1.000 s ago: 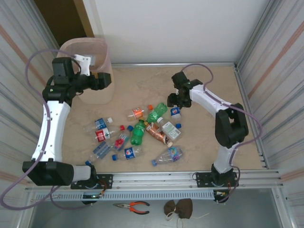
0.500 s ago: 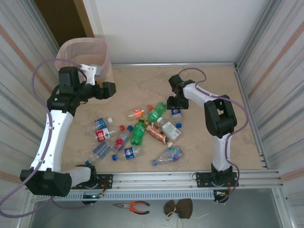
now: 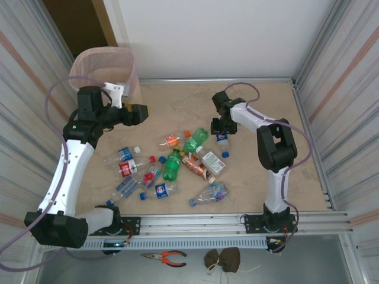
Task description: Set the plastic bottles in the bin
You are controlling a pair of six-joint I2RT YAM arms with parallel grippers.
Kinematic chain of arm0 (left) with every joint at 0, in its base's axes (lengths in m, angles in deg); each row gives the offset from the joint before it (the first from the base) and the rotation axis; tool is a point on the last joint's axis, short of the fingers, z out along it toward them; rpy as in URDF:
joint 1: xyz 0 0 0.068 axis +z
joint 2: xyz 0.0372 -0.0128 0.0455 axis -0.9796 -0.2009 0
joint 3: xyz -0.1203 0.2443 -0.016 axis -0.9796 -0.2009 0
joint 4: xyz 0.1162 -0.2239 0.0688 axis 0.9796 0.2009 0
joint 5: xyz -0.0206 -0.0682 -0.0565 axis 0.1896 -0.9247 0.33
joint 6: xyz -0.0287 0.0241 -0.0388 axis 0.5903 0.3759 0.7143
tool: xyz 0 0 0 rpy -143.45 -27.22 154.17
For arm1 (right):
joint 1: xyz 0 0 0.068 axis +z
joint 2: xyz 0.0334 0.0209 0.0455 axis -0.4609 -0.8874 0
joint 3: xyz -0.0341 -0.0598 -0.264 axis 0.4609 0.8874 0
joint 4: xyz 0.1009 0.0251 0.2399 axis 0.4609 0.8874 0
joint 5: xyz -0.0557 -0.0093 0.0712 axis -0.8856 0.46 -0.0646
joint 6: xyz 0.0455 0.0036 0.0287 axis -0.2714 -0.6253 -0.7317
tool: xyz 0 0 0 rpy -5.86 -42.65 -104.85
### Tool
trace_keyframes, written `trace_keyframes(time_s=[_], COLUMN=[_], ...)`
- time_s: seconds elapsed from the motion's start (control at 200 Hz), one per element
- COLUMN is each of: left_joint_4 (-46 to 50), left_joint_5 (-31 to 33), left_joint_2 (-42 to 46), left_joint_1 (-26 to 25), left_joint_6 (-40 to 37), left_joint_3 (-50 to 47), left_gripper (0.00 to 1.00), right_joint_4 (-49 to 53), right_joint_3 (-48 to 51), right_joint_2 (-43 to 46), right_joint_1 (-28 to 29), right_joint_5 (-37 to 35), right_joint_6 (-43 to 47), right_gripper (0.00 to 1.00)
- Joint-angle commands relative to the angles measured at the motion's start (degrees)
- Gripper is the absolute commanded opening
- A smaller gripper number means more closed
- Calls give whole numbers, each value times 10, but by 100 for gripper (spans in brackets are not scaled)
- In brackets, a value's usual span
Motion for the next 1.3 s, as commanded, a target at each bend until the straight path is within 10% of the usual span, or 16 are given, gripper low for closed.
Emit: trace_keyframes(time_s=[0.0, 0.631, 1.293], left_joint_4=[-79, -380, -466], left_joint_5=[-46, -132, -139], left_joint_2=[28, -5, -203], left_joint_1=[-4, -158, -289], left_joint_6=[29, 66, 132], left_joint_3=[-28, -89, 45], left_gripper=[78, 86, 90], right_joint_4=[13, -224, -296], right_joint_3=[-4, 82, 98], right_joint_2=[68, 366, 463], right_joint_1=[-6, -9, 25], right_joint_5=[-10, 239, 275], right_joint_6=[6, -17, -41], right_gripper=[56, 55, 56])
